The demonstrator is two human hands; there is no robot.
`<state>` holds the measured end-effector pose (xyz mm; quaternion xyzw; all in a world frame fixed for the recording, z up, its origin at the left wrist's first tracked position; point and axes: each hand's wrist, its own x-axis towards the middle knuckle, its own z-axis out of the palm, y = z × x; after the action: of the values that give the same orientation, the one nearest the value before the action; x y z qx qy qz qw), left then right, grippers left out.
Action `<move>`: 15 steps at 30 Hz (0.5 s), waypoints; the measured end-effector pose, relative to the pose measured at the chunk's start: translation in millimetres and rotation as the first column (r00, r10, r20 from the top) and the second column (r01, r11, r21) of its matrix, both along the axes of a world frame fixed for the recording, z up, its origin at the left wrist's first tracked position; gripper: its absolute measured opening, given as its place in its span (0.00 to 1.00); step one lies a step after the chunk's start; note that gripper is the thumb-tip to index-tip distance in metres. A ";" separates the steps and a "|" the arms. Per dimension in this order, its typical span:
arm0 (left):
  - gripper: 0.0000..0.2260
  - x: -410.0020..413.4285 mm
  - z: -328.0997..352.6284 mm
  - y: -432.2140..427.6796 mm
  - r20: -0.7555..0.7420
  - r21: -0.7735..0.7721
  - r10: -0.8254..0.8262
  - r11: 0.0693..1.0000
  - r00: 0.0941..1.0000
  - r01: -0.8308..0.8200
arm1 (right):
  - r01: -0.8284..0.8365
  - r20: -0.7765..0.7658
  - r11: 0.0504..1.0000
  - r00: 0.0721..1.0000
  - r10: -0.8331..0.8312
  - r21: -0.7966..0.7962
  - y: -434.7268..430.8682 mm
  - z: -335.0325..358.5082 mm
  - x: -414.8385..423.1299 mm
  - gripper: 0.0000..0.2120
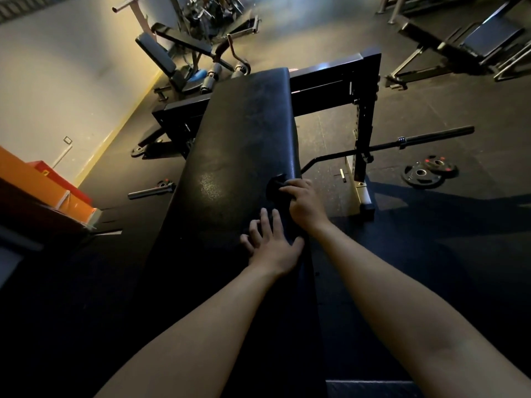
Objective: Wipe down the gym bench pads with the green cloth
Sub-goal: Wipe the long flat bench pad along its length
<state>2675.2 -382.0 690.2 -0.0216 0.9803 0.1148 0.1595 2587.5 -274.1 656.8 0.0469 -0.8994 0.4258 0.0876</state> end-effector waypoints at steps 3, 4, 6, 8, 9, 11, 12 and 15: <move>0.38 0.9 1.2 1.5 0.003 -0.036 -0.001 0.999 1.000 0.001 | -0.018 -0.048 0.987 0.999 0.010 -0.160 4.0 -9.5 31.5 0.16; 0.37 0.3 1.5 2.2 0.000 -0.039 0.000 0.999 1.000 0.000 | -0.006 -0.041 0.968 0.999 -0.004 -0.251 6.1 -11.7 39.7 0.15; 0.37 0.9 1.1 3.4 -0.005 -0.040 0.009 0.999 1.000 -0.009 | 0.037 0.007 0.904 0.999 -0.038 -0.426 11.9 -14.1 54.1 0.17; 0.37 1.9 0.2 3.7 -0.010 -0.035 0.018 0.999 1.000 -0.019 | 0.084 0.070 0.867 0.996 -0.057 -0.491 15.1 -16.7 57.3 0.20; 0.37 2.6 -0.4 4.0 -0.011 -0.033 0.021 0.999 1.000 -0.021 | 0.112 0.120 0.833 0.991 -0.054 -0.542 15.5 -18.4 52.4 0.22; 0.37 4.3 -1.6 4.9 -0.028 -0.046 0.025 0.999 0.999 -0.027 | 0.196 0.247 0.661 0.969 -0.017 -0.724 15.1 -16.6 37.3 0.26; 0.37 4.2 -1.7 6.2 -0.040 -0.057 0.028 0.998 0.999 -0.030 | 0.251 0.310 0.554 0.950 0.013 -0.794 13.9 -15.7 28.2 0.26; 0.37 3.1 -2.1 7.6 -0.044 -0.077 0.037 0.996 0.998 -0.041 | 0.343 0.416 0.422 0.905 0.092 -0.839 10.5 -16.5 13.2 0.25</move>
<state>2678.3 -374.4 688.1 -0.0445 0.9865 0.0801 0.1354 2600.7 -263.6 640.2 -0.1641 -0.5309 0.8296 -0.0544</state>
